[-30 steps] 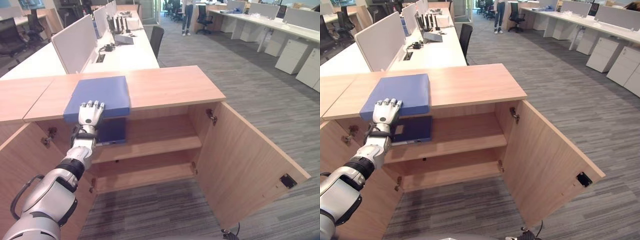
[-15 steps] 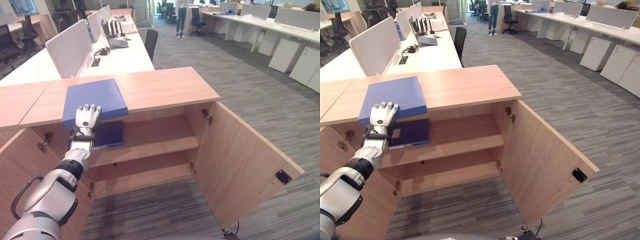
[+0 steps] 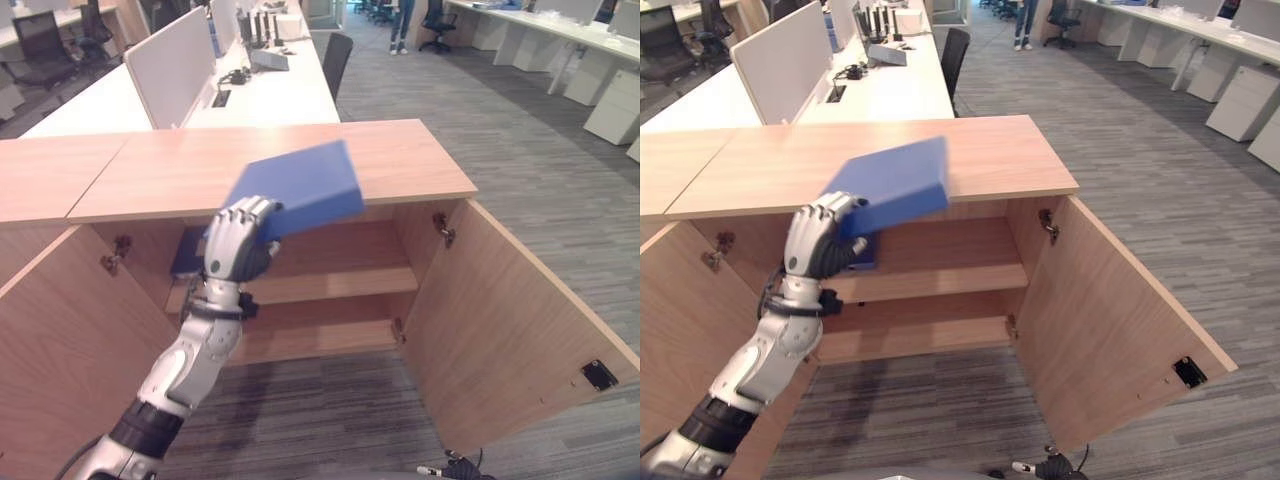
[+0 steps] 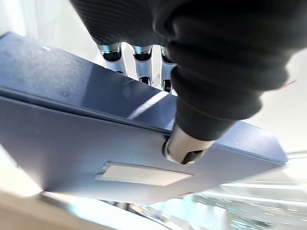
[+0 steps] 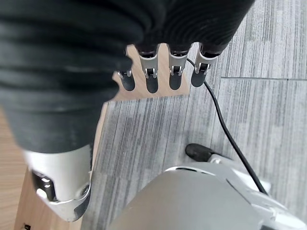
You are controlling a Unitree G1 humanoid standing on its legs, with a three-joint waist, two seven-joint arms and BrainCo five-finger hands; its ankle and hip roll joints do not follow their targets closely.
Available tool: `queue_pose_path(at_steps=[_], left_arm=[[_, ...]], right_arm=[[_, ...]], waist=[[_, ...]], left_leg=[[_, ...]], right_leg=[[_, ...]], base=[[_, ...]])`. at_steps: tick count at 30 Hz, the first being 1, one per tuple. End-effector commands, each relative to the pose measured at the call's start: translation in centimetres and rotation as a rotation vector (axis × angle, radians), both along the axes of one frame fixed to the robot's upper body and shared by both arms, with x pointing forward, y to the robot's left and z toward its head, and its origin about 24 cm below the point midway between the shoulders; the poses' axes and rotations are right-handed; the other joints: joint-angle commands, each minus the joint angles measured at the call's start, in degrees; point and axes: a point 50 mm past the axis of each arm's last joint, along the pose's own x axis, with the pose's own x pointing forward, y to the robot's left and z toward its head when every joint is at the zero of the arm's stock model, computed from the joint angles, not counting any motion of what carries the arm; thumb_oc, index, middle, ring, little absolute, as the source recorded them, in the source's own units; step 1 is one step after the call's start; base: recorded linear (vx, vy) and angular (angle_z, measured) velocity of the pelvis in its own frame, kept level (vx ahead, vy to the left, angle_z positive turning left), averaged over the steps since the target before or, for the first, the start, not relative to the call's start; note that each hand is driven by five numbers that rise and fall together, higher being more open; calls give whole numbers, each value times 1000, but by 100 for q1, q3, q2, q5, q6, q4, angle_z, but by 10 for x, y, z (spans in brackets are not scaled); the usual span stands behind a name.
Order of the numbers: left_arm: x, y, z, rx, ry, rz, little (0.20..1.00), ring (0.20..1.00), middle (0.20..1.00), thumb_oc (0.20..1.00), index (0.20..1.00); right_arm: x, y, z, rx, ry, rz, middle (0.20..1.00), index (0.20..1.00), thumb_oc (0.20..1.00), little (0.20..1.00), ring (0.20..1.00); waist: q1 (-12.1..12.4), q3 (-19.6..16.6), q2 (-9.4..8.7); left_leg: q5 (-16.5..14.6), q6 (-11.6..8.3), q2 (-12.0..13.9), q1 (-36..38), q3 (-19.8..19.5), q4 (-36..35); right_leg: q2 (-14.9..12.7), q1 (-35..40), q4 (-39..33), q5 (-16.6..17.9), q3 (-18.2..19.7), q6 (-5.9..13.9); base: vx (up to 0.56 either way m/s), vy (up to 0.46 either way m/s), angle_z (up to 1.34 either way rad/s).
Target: Put the empty folder in the office cabinet
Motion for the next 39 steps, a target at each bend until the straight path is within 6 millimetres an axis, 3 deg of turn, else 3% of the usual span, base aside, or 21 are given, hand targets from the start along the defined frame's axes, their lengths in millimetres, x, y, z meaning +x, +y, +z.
queue_pose_path(at_steps=[1, 2, 3, 4, 5, 6, 7, 8, 9, 10, 11, 12, 14, 15, 16, 17, 20, 34, 39], left_arm=[[-8, -1, 8, -191, 164, -202, 200, 200, 200, 200, 200], [-15, 1, 8, -295, 226, -271, 200, 200, 200, 200, 200], [-27, 7, 10, -530, 361, -426, 200, 200, 200, 200, 200], [-28, 8, 10, -533, 365, -427, 200, 200, 200, 200, 200], [-32, 13, 14, -643, 406, -494, 200, 200, 200, 200, 200], [-44, 22, 3, -786, 482, -518, 200, 200, 200, 200, 200], [-47, 26, 4, -922, 482, -554, 200, 200, 200, 200, 200], [-39, 17, -13, -1002, 584, -605, 200, 200, 200, 200, 200], [-34, 10, 2, -1023, 541, -645, 200, 200, 200, 200, 200], [-34, 10, 3, -1022, 540, -644, 200, 200, 200, 200, 200], [-31, 10, 10, -1021, 511, -654, 200, 200, 200, 200, 200], [-34, 7, 17, -1019, 473, -663, 200, 200, 200, 200, 200], [-35, 8, 12, -1028, 495, -652, 200, 200, 200, 200, 200], [-39, 8, -4, -1024, 548, -624, 200, 200, 200, 200, 200], [-36, 7, -2, -989, 581, -643, 200, 200, 200, 200, 200], [-35, 6, -3, -1047, 574, -645, 200, 200, 200, 200, 200], [-34, 7, -6, -1020, 578, -610, 200, 200, 200, 200, 200], [-41, 21, -22, -973, 613, -472, 200, 200, 200, 200, 200], [-43, 34, -45, -872, 681, -329, 200, 200, 200, 200, 200]], right_arm=[[21, 0, 5, 19, -66, -15, 1000, 1000, 1000, 1000, 1000], [20, -2, 5, 24, -63, -10, 1000, 1000, 1000, 1000, 1000], [19, -4, 6, 30, -55, 10, 1000, 1000, 1000, 1000, 1000], [18, -3, 6, 31, -53, 12, 1000, 1000, 1000, 1000, 1000], [18, -5, 6, 33, -44, 17, 1000, 1000, 1000, 1000, 1000], [170, 26, 172, 70, -1037, 415, 1000, 1000, 1000, 1000, 1000], [172, 26, 208, 106, -1185, 382, 1000, 1000, 1000, 1000, 1000], [63, 5, 48, 111, -394, 114, 1000, 1000, 1000, 1000, 1000], [32, 8, 22, 64, -205, 134, 1000, 1000, 1000, 1000, 1000], [32, 9, 22, 65, -207, 134, 1000, 1000, 1000, 1000, 1000], [6, 6, 6, 36, -77, 56, 1000, 1000, 1000, 1000, 1000], [4, 6, -1, 1, 21, 78, 1000, 1000, 1000, 1000, 1000], [2, 14, -4, 44, 39, 64, 1000, 1000, 1000, 1000, 1000], [86, 25, 52, 57, -478, 369, 1000, 1000, 1000, 1000, 1000], [4, -4, 2, 9, 49, 183, 1000, 1000, 1000, 1000, 1000], [-1, 1, -2, 22, 54, 108, 1000, 1000, 1000, 1000, 1000], [2, -7, -2, 8, 77, 38, 1000, 1000, 1000, 1000, 1000], [1, -8, -2, 13, 76, 15, 1000, 1000, 1000, 1000, 1000], [36, -12, 10, 73, -91, -127, 1000, 1000, 1000, 1000, 1000]], waist=[[-38, 152, -203], [-27, 167, -180], [-10, 184, -158], [-20, 178, -161], [-6, 177, -154], [41, 230, -108], [66, 237, -91], [1, 236, -109], [-59, 226, -130], [-61, 225, -140], [-53, 220, -136], [35, 193, -129], [59, 213, -127], [87, 278, -100], [84, 265, -101], [102, 258, -108], [163, 243, -121], [237, 258, -131], [275, 270, -119]], left_leg=[[-702, 178, -281, 287, -307, 77], [-746, 177, -270, 305, -324, 77], [-719, 176, -267, 291, -335, 77], [-721, 176, -265, 292, -336, 77], [-710, 171, -264, 286, -341, 77], [-703, 171, -261, 293, -332, 77], [-739, 179, -259, 320, -342, 77], [-715, 169, -266, 298, -301, 77], [-730, 177, -264, 300, -314, 77], [-729, 177, -265, 293, -316, 77], [-735, 177, -265, 308, -332, 77], [-725, 174, -263, 302, -376, 77], [-724, 172, -263, 307, -402, 77], [-741, 168, -257, 371, -406, 77], [-704, 160, -265, 328, -410, 77], [-710, 154, -267, 328, -424, 77], [-710, 152, -250, 344, -464, 77], [-678, 139, -244, 324, -525, 77], [-663, 139, -240, 314, -522, 77]], right_leg=[[318, 209, 44, -190, -161, 30], [330, 228, 44, -226, -168, 42], [327, 222, 44, -208, -195, 46], [328, 223, 44, -209, -196, 46], [327, 216, 44, -202, -211, 46], [322, 215, 44, -205, -196, 60], [322, 246, 44, -230, -197, 53], [306, 227, 44, -211, -236, 51], [319, 238, 44, -222, -226, 30], [318, 232, 44, -223, -228, 30], [318, 259, 44, -228, -247, 31], [313, 266, 44, -229, -255, 29], [311, 279, 44, -239, -265, 25], [316, 332, 44, -262, -251, 37], [310, 308, 44, -256, -281, 28], [312, 316, 44, -272, -297, 19], [307, 347, 44, -302, -314, 10], [316, 365, 44, -332, -369, -6], [316, 354, 44, -328, -382, -13]], base=[[0, 0, 0], [10, 16, 4], [13, 13, 5], [-17, 7, 8], [-2, 33, 11], [13, 37, 13], [-14, 31, 4], [0, 0, 0], [-43, -9, -3], [0, -8, -10], [26, -13, -4], [25, -13, 10], [14, 3, 23], [-4, 9, 5], [-6, 7, 3], [0, 0, 0], [5, -7, 2], [2, -5, 3], [0, 0, 0]])
